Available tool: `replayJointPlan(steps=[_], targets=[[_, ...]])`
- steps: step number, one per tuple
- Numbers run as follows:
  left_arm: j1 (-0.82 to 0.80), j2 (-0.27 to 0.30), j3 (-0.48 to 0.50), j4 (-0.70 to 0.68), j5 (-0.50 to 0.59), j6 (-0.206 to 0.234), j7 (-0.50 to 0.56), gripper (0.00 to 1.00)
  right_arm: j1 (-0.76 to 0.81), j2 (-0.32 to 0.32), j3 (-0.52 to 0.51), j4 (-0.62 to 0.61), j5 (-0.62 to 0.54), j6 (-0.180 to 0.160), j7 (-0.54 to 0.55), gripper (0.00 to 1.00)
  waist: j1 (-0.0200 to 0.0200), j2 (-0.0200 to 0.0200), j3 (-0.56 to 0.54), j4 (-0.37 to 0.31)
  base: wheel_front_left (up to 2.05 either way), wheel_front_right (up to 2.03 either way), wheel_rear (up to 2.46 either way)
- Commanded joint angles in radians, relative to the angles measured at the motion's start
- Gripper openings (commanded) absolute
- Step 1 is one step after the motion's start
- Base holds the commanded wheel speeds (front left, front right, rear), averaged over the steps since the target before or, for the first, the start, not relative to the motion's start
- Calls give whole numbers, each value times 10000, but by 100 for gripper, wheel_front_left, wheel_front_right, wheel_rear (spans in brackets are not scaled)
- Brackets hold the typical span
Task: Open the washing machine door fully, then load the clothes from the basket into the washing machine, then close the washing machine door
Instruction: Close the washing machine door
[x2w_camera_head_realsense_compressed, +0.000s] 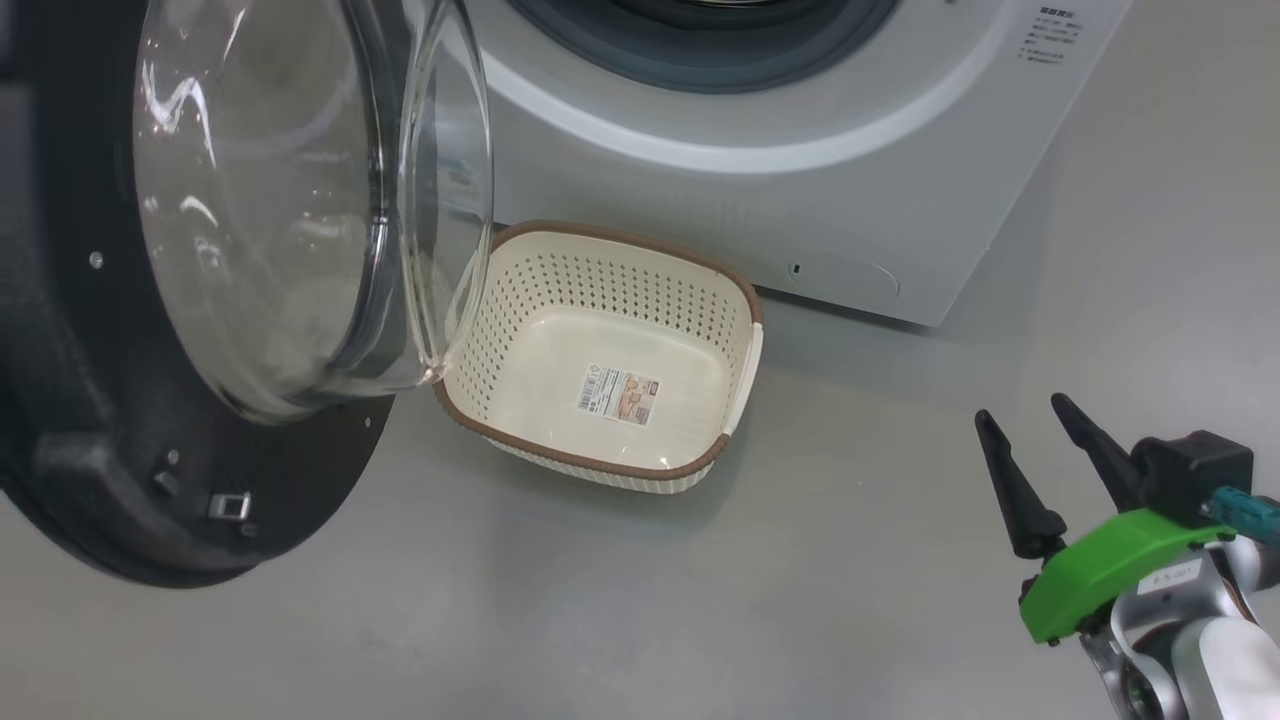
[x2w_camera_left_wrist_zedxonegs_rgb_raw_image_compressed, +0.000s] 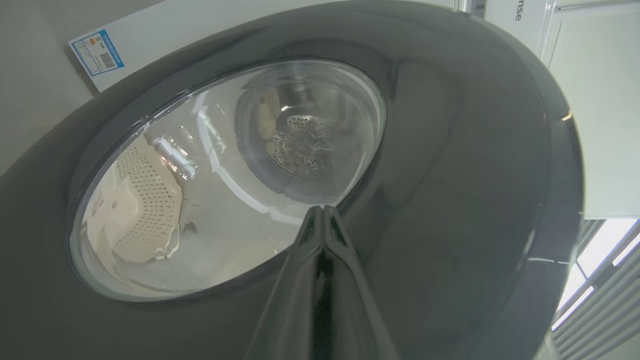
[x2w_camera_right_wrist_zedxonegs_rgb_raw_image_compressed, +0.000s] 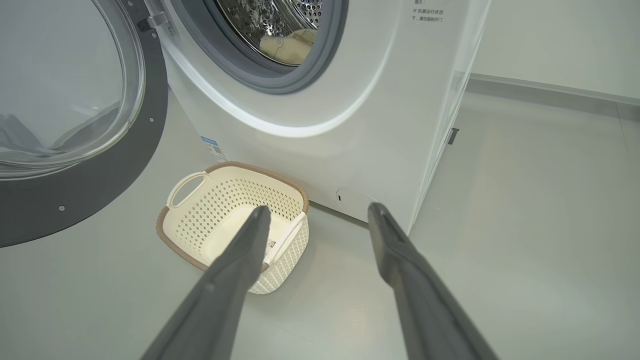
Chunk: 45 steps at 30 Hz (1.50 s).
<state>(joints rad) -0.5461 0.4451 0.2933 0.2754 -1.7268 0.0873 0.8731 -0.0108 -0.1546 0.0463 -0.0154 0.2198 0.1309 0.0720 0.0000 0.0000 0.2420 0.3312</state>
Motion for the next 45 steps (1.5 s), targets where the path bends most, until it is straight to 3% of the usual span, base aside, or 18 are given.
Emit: replayJointPlan(steps=[1,13,22,37,45], targets=[[-163,408,194,-578,-94,-125,206,0,-346,-101,232,-289,24,-2,-28,100,0,0,29,-34,0,0,0],[-218,-505,-301,-1847,-625,-348,708,0,-618,49,341,-60,108,-2,-246,100,0,0,98,-719,0,0,0],[-425,-818,-643,-2129,-595,-382,779,0,-700,229,356,150,115,-2,-460,100,0,0,144,-1419,0,0,0],[-1017,-1541,-1265,-2124,245,-683,-49,0,-844,508,409,588,179,-2,-912,100,0,0,231,-3021,0,0,0],[-1605,-2096,-1524,-1592,855,-1192,-892,0,-932,612,411,734,205,-2,-1073,100,0,0,284,-3738,0,0,0]])
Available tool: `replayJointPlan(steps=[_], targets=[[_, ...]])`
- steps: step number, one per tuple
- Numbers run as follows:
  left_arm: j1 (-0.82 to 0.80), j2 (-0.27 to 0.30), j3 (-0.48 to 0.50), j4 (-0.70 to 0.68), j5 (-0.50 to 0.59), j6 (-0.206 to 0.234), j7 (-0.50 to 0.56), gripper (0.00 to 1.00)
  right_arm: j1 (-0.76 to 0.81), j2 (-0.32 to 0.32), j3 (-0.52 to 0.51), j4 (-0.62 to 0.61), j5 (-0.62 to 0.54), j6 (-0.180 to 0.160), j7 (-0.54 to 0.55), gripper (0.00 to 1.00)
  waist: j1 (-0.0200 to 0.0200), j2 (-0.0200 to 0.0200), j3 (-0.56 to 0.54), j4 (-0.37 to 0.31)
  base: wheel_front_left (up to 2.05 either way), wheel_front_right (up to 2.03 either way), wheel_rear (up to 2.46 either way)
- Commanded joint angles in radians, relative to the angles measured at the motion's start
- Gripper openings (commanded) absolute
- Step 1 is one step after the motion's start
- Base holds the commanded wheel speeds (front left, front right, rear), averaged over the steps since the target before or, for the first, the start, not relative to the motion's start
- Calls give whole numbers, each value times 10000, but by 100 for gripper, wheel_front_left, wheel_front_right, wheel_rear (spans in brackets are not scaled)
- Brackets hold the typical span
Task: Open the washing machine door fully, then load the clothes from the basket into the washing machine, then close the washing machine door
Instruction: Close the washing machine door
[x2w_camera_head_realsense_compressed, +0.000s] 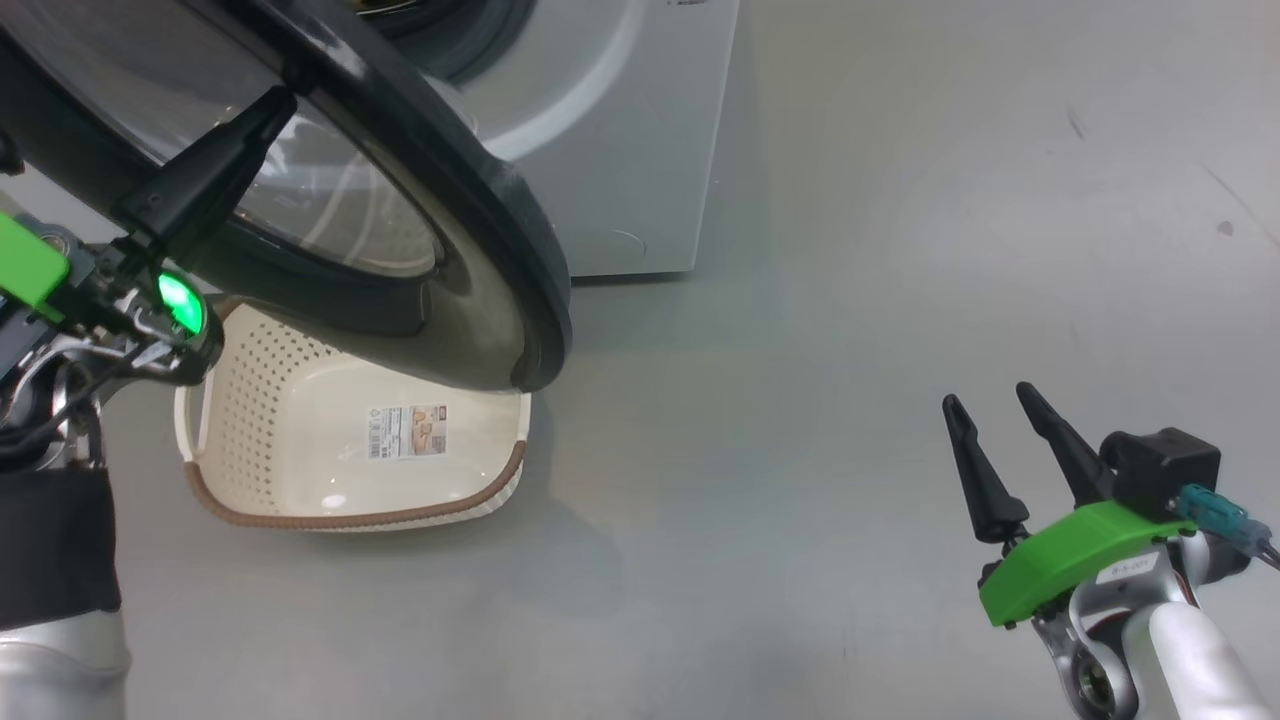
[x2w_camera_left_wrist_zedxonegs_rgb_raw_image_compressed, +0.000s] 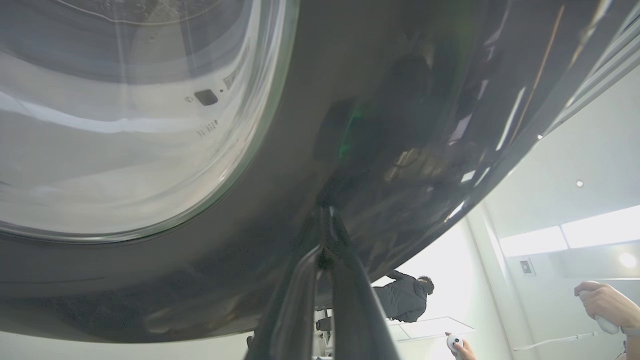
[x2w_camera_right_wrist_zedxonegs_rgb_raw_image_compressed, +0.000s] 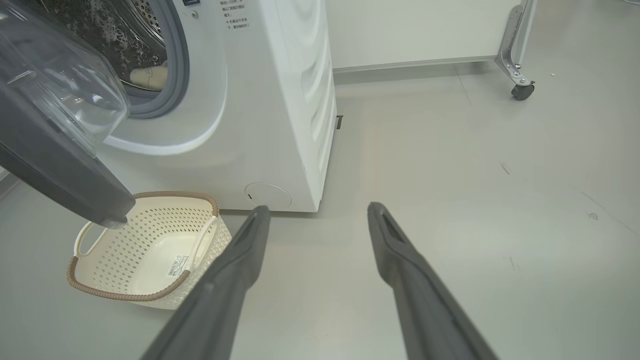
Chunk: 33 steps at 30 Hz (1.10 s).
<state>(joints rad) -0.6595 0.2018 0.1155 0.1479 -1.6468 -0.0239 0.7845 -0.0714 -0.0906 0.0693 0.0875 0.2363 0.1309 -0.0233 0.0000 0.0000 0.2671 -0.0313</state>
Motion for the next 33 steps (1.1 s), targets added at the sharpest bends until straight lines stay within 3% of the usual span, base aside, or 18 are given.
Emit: replayJointPlan(steps=[1,7,14,21,33], targets=[[-553,240,212,-242,144,-187,-137,0,-336,-16,158,-291,40,-2,-140,100,0,0,59,-182,0,0,0],[-1088,-205,87,501,882,-689,-1179,0,-402,57,93,-233,47,-2,-229,100,0,0,176,-531,0,0,0],[-1698,-623,4,1428,1358,-986,-2082,0,-499,126,65,-123,63,-2,-333,100,0,0,220,-799,0,0,0],[-2151,-1053,-78,2179,1643,-1062,-3186,0,-593,185,122,81,82,-2,-380,100,0,0,128,-1194,0,0,0],[-2360,-1099,-205,2602,1850,-1066,-4405,0,-664,254,107,366,124,-2,-519,100,0,0,33,-1713,0,0,0]])
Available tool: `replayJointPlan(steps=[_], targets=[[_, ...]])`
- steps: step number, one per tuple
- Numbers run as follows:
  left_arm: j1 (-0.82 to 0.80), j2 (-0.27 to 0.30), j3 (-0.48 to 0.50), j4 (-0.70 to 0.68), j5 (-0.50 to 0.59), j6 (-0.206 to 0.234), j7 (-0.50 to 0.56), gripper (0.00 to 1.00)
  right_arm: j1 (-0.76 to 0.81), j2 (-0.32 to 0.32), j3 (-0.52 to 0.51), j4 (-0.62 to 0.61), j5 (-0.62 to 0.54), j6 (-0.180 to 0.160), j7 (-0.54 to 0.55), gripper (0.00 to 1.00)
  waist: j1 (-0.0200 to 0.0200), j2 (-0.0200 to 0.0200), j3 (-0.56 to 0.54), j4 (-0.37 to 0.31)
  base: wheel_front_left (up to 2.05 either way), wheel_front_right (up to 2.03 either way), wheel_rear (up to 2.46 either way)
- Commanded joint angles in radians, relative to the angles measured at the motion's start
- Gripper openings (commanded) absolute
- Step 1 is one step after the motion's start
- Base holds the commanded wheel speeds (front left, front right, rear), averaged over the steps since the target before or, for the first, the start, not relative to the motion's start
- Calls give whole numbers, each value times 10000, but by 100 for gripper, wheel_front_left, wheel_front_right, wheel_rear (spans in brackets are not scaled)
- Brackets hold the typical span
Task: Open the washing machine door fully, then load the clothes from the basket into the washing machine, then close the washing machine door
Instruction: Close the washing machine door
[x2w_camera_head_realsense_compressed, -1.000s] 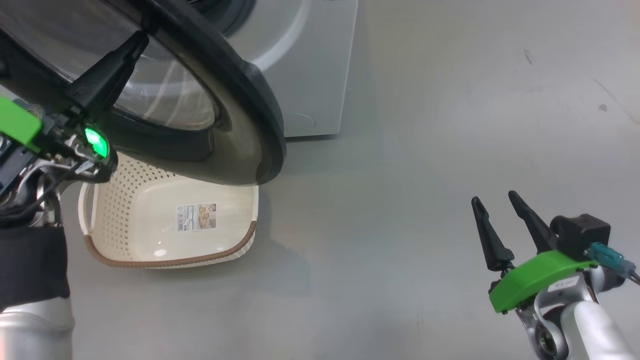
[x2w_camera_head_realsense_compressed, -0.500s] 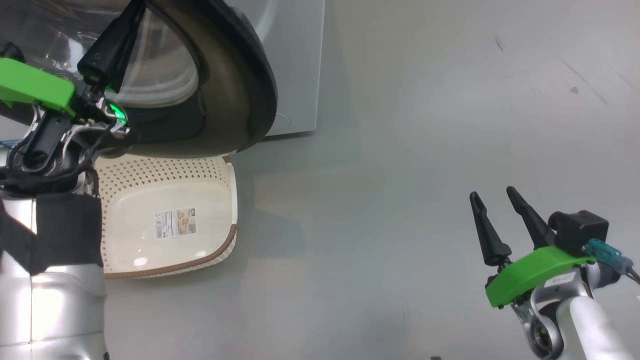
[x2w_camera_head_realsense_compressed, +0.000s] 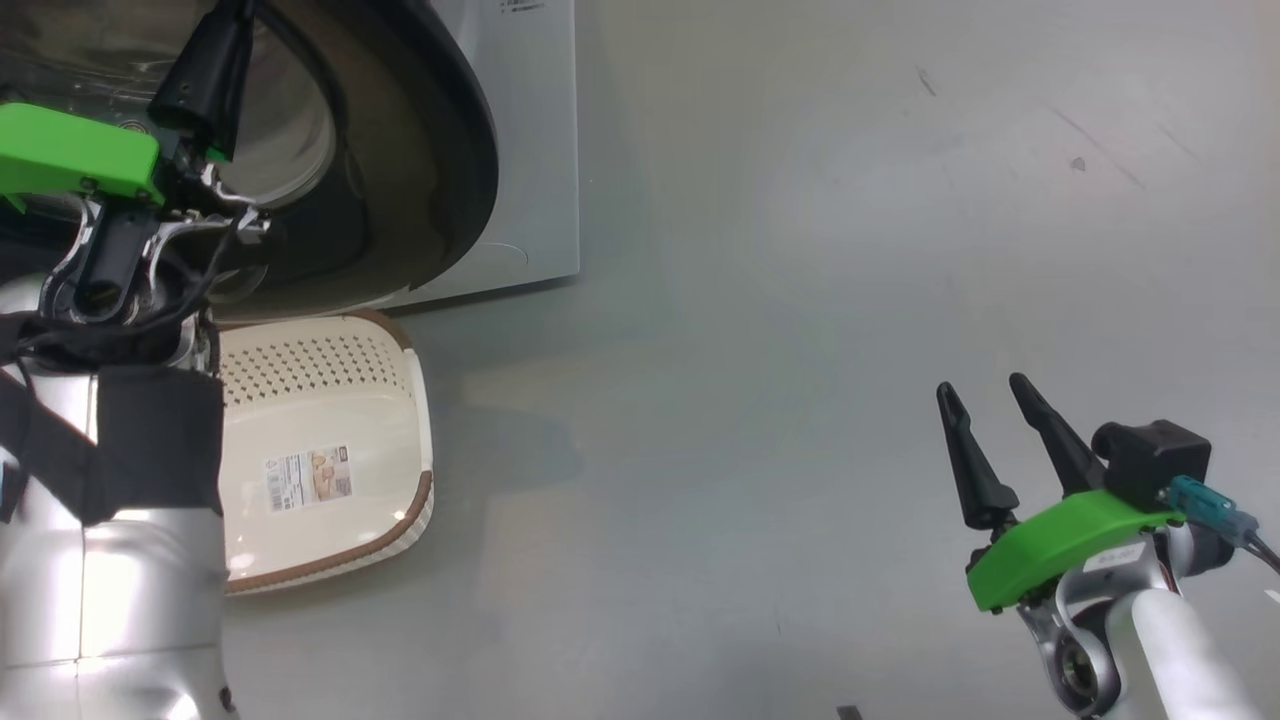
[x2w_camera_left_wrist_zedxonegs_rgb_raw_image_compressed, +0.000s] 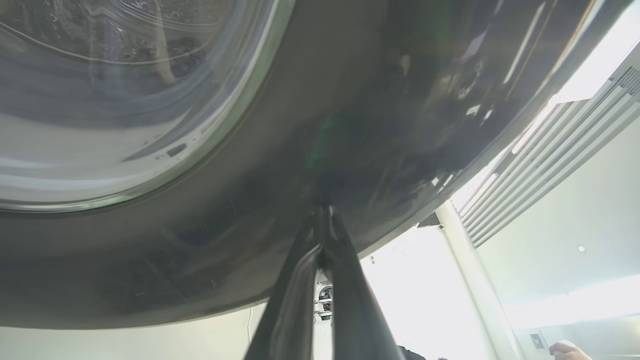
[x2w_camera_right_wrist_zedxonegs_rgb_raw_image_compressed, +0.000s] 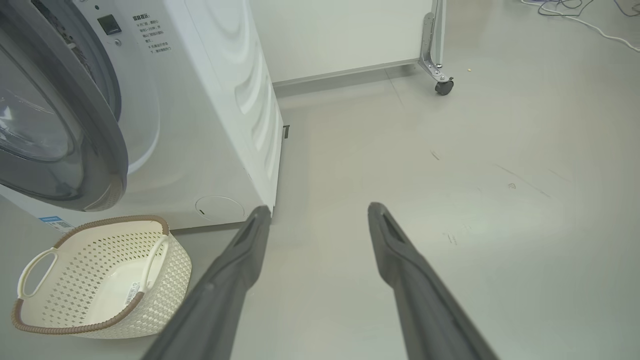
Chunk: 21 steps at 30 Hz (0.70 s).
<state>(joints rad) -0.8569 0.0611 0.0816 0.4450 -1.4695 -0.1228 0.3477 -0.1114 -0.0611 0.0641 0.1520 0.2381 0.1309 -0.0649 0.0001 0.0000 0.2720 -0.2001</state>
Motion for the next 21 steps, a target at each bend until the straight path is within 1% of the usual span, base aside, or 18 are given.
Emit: replayJointPlan(steps=[1,7,12,14,17,18,19,20,21], targets=[[-319,304,142,-410,36,-77,-104,0,-249,-35,132,-244,110,-2,-120,100,-1,0,-56,-46,0,0,0],[147,357,92,-383,86,-77,-510,0,-161,-21,-216,-150,84,-2,-176,100,-1,0,-202,48,0,0,0],[535,260,169,-455,-40,-78,-934,0,-108,-42,-473,-210,-24,-2,-142,100,-1,0,-352,258,0,0,0],[783,288,54,-525,252,-78,-1183,0,-90,-46,-572,-236,-48,-2,-129,100,-1,0,-423,356,0,0,0],[1260,438,-395,-724,1241,-78,-1804,0,-48,-48,-733,-288,-79,-2,-122,100,-1,0,-542,491,0,0,0],[1441,451,-515,-830,1543,-78,-2071,17,-16,-50,-799,-303,-92,-2,-118,100,-1,0,-605,548,0,0,0],[1633,517,-654,-949,1979,-78,-2427,44,26,-54,-875,-327,-110,-2,-111,100,-1,0,-653,608,0,0,0],[1843,573,-832,-1073,2423,-78,-2752,76,63,-53,-937,-352,-127,-2,-100,100,-1,0,-700,655,0,0,0],[2080,607,-995,-1178,2839,-78,-3080,100,111,-52,-1001,-369,-146,-2,-88,100,-1,0,-776,710,0,0,0]])
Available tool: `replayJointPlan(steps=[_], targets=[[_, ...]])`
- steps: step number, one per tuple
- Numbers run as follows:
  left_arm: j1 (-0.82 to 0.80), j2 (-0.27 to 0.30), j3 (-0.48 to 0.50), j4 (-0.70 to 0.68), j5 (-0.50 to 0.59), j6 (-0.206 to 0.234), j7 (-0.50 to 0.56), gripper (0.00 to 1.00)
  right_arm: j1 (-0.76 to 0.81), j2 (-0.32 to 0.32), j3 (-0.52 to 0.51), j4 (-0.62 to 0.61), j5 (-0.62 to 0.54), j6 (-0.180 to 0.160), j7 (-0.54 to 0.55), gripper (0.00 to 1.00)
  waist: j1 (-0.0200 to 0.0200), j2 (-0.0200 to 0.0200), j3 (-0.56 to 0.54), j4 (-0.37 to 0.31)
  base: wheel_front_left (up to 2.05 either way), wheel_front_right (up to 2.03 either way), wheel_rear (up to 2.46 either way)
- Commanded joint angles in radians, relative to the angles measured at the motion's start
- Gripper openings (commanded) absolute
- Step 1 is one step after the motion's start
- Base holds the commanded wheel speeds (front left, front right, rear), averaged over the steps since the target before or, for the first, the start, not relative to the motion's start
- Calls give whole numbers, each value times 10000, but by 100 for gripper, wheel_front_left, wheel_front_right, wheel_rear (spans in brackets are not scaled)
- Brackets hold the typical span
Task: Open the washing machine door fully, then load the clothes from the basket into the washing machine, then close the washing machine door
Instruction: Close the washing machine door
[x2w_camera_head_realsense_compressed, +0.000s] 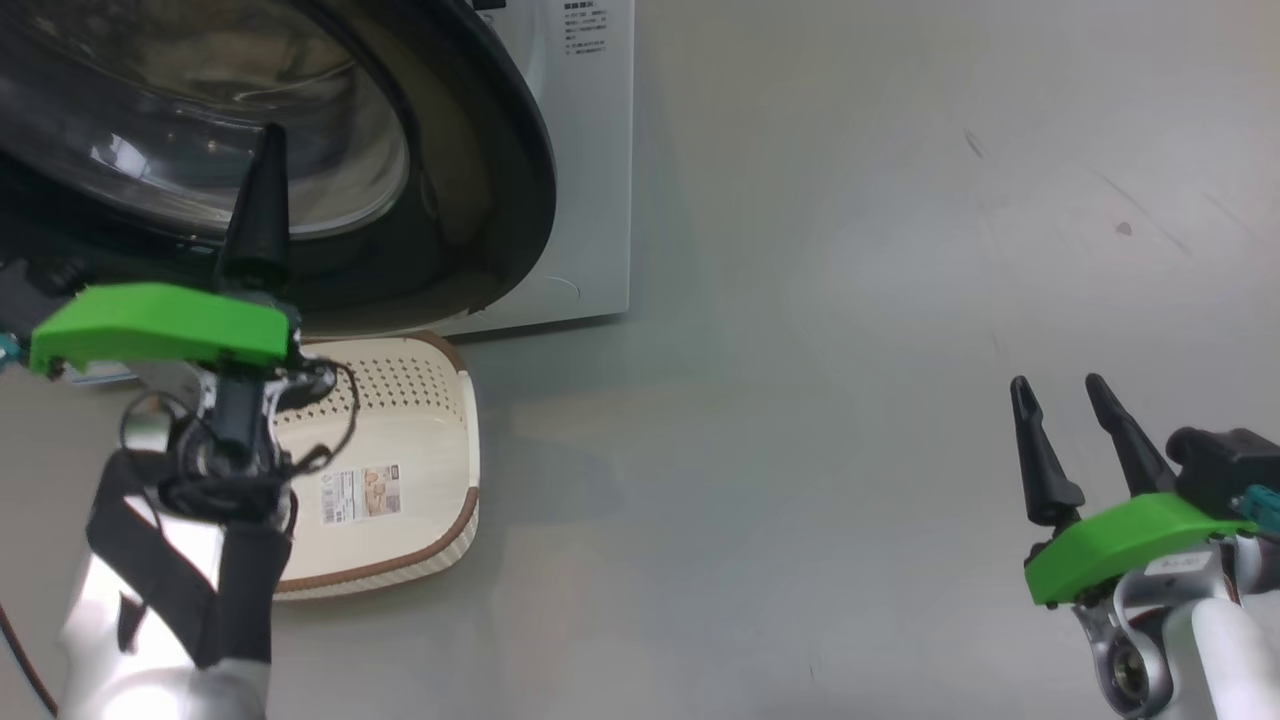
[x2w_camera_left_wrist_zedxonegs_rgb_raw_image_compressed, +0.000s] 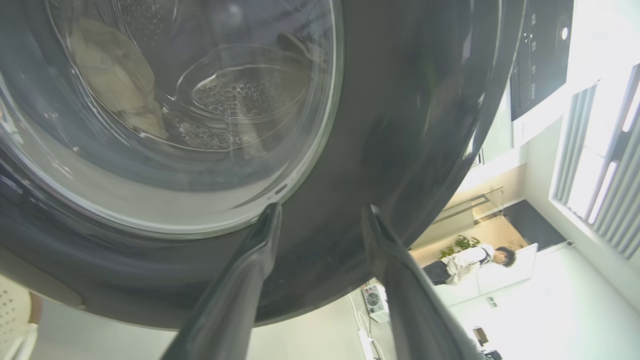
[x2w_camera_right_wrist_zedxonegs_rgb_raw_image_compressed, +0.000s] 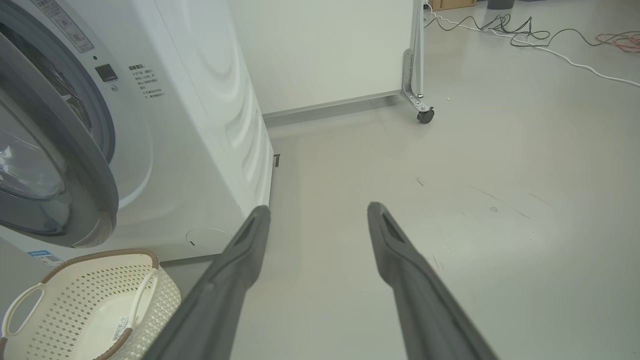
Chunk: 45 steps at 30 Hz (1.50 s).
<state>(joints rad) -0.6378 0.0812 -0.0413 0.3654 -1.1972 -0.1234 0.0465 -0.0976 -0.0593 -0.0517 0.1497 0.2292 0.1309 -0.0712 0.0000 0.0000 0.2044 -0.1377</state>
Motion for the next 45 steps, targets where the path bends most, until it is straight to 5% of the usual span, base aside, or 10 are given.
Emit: replayJointPlan(steps=[1,7,21,29,45], targets=[[124,488,71,-463,633,-63,-426,100,22,-67,100,-376,-74,-2,-4,100,0,0,-142,136,0,0,0],[1776,735,-913,-1124,3531,729,-2364,100,278,-62,-138,-575,-195,-2,139,100,0,0,-518,432,0,0,0],[4933,1402,-1747,-2495,7538,2883,-3064,100,529,-292,67,-822,-314,-2,421,100,0,0,-914,962,0,0,0],[5655,1407,-1757,-2761,8152,3194,-3079,100,668,-339,93,-909,-319,-2,525,100,0,0,-1008,1159,0,0,0],[5782,1250,-1761,-2804,8379,3149,-3082,100,688,-300,278,-882,-296,-2,555,100,0,0,-1059,1240,0,0,0]])
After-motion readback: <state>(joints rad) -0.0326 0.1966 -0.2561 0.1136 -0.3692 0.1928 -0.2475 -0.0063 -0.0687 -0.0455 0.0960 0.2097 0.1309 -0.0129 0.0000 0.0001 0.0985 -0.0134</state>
